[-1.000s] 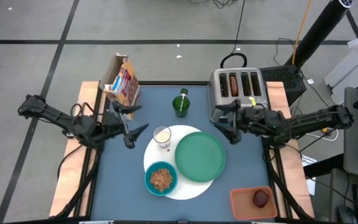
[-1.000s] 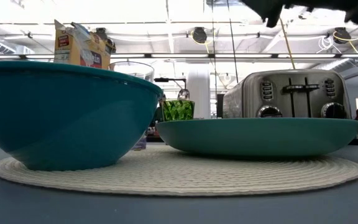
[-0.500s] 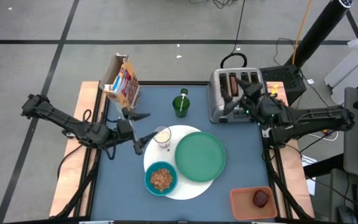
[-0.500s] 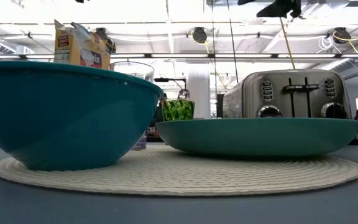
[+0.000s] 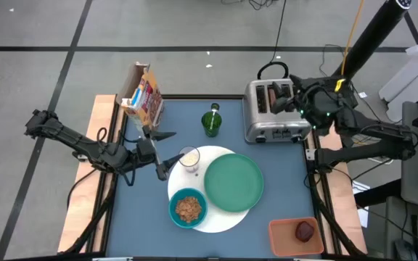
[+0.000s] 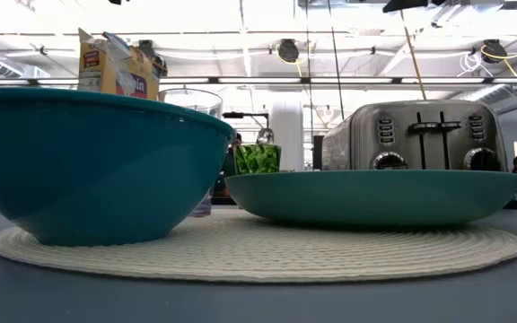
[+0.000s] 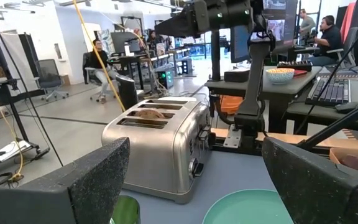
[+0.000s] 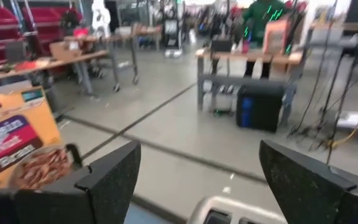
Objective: Arrange a breakfast setting
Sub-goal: Put the toasted bread from the toaster on the green plate
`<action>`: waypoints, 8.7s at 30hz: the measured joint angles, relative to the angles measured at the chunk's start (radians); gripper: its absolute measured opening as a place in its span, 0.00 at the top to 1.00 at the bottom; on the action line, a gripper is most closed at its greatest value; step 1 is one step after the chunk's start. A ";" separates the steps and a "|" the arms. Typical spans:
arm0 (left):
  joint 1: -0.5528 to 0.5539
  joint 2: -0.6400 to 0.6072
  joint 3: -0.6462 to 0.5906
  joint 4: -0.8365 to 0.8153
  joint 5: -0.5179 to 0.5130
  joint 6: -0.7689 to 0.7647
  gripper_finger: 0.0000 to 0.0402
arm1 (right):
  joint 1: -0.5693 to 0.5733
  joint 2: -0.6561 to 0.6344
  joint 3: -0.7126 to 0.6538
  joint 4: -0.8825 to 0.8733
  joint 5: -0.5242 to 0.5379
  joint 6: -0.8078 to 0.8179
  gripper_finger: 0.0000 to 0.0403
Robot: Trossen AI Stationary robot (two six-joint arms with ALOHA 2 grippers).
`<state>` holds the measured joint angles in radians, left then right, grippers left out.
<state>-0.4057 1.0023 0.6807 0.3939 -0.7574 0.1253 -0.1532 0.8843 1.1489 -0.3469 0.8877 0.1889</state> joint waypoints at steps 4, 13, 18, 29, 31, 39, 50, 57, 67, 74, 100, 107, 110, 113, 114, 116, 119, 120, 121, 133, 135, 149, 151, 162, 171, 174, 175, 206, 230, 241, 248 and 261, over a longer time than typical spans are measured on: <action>0.000 0.000 0.000 0.000 0.000 0.000 0.07 | -0.094 0.037 0.080 -0.162 -0.150 0.097 0.21; 0.000 0.000 0.000 0.000 -0.001 0.001 0.07 | -0.282 0.175 0.137 -0.376 -0.362 0.197 0.21; 0.000 0.000 0.000 0.000 -0.001 0.002 0.07 | -0.346 0.235 0.137 -0.457 -0.417 0.204 0.21; 0.000 0.000 0.000 0.000 -0.001 0.001 0.07 | -0.410 0.306 0.137 -0.530 -0.421 0.191 0.21; 0.000 0.000 0.000 0.000 -0.001 0.001 0.07 | -0.416 0.315 0.137 -0.539 -0.421 0.190 0.21; 0.000 0.000 0.000 0.000 -0.001 -0.006 0.07 | -0.427 0.357 0.137 -0.602 -0.421 0.189 0.21; 0.000 0.000 0.000 0.000 -0.001 -0.027 0.07 | -0.428 0.424 0.137 -0.616 -0.420 0.186 0.21; 0.000 0.000 0.000 0.000 -0.001 -0.031 0.07 | -0.428 0.435 0.136 -0.615 -0.419 0.166 0.21; 0.000 0.000 0.000 0.000 -0.001 -0.030 0.07 | -0.430 0.398 0.136 -0.611 -0.414 0.166 0.21; 0.000 0.000 0.000 0.000 -0.001 -0.034 0.07 | -0.430 0.399 0.136 -0.624 -0.413 0.166 0.22; 0.000 0.000 0.000 0.000 -0.001 -0.032 0.07 | -0.436 0.379 -0.017 -0.445 -0.414 0.155 0.55; 0.000 0.000 0.000 0.000 -0.001 -0.030 0.07 | -0.436 0.371 -0.018 -0.443 -0.418 0.159 0.68; 0.000 0.000 0.000 0.000 -0.001 -0.030 0.07 | -0.436 0.371 -0.019 -0.441 -0.418 0.162 0.73; 0.000 0.000 0.000 0.000 -0.001 -0.030 0.07 | -0.436 0.372 -0.019 -0.441 -0.417 0.165 0.77; 0.000 0.000 0.000 0.000 -0.001 -0.030 0.07 | -0.436 0.372 -0.019 -0.441 -0.415 0.165 0.78; 0.000 0.000 0.000 0.000 -0.001 -0.030 0.07 | -0.436 0.372 -0.019 -0.441 -0.405 0.166 0.80; 0.000 0.000 0.000 0.000 -0.001 -0.030 0.07 | -0.436 0.373 -0.020 -0.443 -0.372 0.165 0.83; 0.000 0.000 0.000 0.000 -0.001 -0.030 0.07 | -0.436 0.374 -0.022 -0.449 -0.364 0.165 0.84; 0.000 0.000 0.000 0.000 -0.001 -0.030 0.07 | -0.437 0.375 -0.023 -0.453 -0.364 0.165 0.85; 0.000 0.000 0.000 0.000 -0.001 -0.030 0.07 | -0.436 0.374 -0.023 -0.446 -0.364 0.163 0.93; 0.000 0.000 0.000 0.000 -0.001 -0.030 0.07 | -0.436 0.374 -0.023 -0.443 -0.364 0.163 0.93; 0.000 0.000 0.000 0.000 -0.001 -0.031 0.07 | -0.436 0.250 -0.022 -0.413 -0.363 0.162 0.93; 0.000 0.000 0.000 0.000 -0.001 -0.032 0.07 | -0.436 0.220 -0.021 -0.405 -0.363 0.162 0.93; 0.000 0.000 0.000 0.000 -0.001 -0.032 0.07 | -0.436 0.055 -0.019 -0.351 -0.361 0.162 0.93; 0.000 0.000 0.000 0.000 -0.001 -0.032 0.07 | -0.436 -0.022 -0.019 -0.343 -0.428 0.166 0.93; 0.000 0.000 0.000 0.000 -0.001 -0.030 0.07 | -0.434 -0.027 -0.019 -0.305 -0.516 0.166 0.93; 0.000 0.000 0.000 0.000 -0.001 -0.029 0.07 | -0.429 -0.027 -0.019 -0.292 -0.544 0.167 0.93; 0.000 0.000 0.000 0.000 -0.001 -0.027 0.07 | 0.035 0.226 -0.019 -0.120 -0.842 0.294 0.93; 0.000 0.000 0.000 0.000 -0.001 -0.029 0.07 | 0.322 0.466 -0.019 -0.067 -0.842 0.332 0.93; 0.000 0.000 0.000 -0.001 -0.001 -0.029 0.07 | 0.366 0.594 -0.020 -0.023 -0.841 0.332 0.93; 0.000 0.000 0.000 -0.001 -0.001 -0.029 0.07 | 0.365 0.636 -0.096 0.073 -0.841 0.371 0.93; 0.000 0.000 0.000 -0.002 -0.001 -0.029 0.07 | 0.364 0.625 -0.398 0.557 -0.841 0.430 0.93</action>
<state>-0.4053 1.0019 0.6804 0.3923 -0.7582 0.0959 0.2108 1.5094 0.7511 0.2104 0.0470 0.6189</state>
